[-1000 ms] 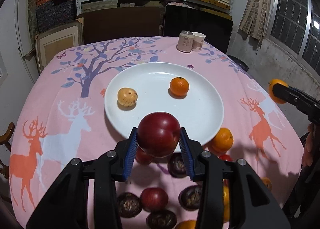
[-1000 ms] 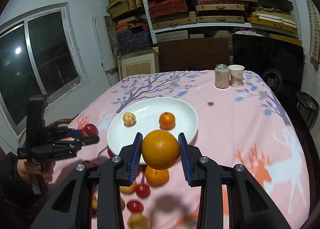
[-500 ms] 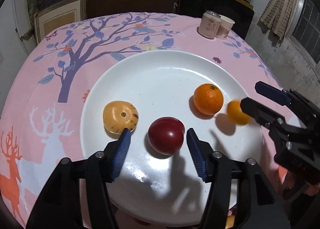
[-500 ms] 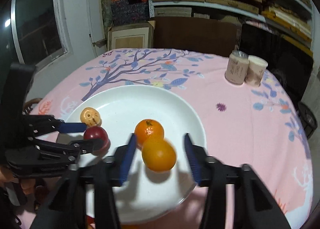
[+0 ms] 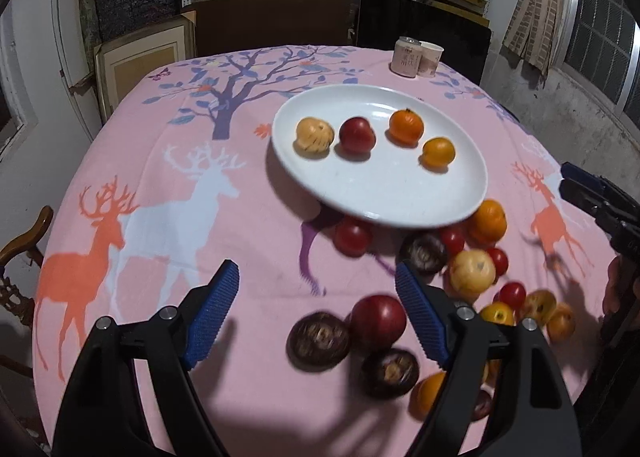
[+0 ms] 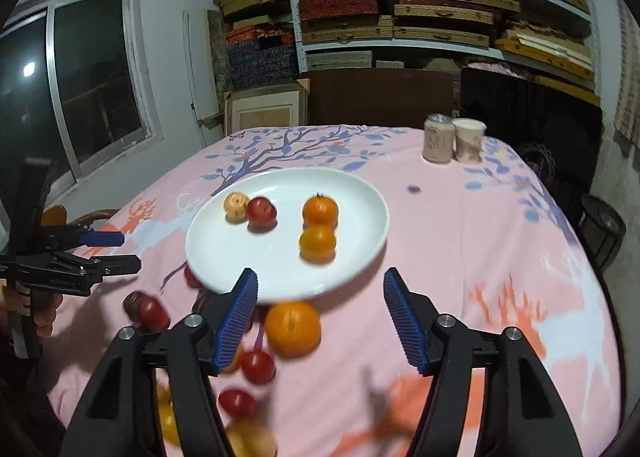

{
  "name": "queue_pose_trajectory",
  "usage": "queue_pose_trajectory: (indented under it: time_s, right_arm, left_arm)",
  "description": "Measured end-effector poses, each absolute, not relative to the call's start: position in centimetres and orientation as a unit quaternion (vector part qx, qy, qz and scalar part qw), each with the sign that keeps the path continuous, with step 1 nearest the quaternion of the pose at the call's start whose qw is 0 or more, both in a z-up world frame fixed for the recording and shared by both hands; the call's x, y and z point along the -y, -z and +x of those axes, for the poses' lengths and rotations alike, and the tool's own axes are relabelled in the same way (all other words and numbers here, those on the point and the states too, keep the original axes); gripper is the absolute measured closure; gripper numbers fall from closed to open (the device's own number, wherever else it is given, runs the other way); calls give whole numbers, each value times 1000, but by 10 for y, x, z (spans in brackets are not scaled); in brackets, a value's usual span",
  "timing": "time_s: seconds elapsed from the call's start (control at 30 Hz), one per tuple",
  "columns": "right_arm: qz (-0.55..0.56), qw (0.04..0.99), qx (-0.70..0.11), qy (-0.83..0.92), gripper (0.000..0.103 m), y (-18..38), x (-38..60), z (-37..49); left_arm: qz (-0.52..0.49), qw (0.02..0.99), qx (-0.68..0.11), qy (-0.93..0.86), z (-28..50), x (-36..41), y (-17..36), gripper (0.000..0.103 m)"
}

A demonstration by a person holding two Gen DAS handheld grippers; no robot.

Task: Organize fruits
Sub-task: 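Grasp a mangosteen with the left tool while the right tool grasps a yellow pear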

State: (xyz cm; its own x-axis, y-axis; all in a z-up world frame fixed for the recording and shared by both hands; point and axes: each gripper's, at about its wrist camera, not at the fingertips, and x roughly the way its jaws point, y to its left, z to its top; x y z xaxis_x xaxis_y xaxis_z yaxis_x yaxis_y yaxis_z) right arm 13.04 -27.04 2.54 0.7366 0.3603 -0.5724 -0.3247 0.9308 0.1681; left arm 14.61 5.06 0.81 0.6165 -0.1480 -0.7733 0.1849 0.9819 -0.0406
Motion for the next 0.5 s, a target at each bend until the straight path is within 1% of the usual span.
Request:
queue_pose_trajectory:
  time_s: [0.1, 0.2, 0.27, 0.33, 0.4, 0.47, 0.5]
  right_arm:
    - [66, 926, -329, -175, 36, -7, 287, 107]
    - [87, 918, -350, -165, 36, 9, 298, 94]
    - [91, 915, -358, -159, 36, 15, 300, 90]
    - [92, 915, -361, -157, 36, 18, 300, 84]
    - [91, 915, -361, -158, 36, 19, 300, 79]
    - [89, 915, -360, -159, 36, 18, 299, 75]
    - [86, 915, -360, -160, 36, 17, 299, 73]
  left_arm:
    - [8, 893, -442, 87, 124, -67, 10, 25]
    - [16, 889, -452, 77, 114, -72, 24, 26]
    - [32, 886, -458, 72, 113, -69, 33, 35]
    - [41, 882, -464, 74, 116, -65, 39, 41]
    - [53, 880, -467, 76, 120, -58, 43, 41]
    - [67, 881, -463, 72, 126, -51, 45, 44]
    - [70, 881, -462, 72, 130, -48, 45, 44]
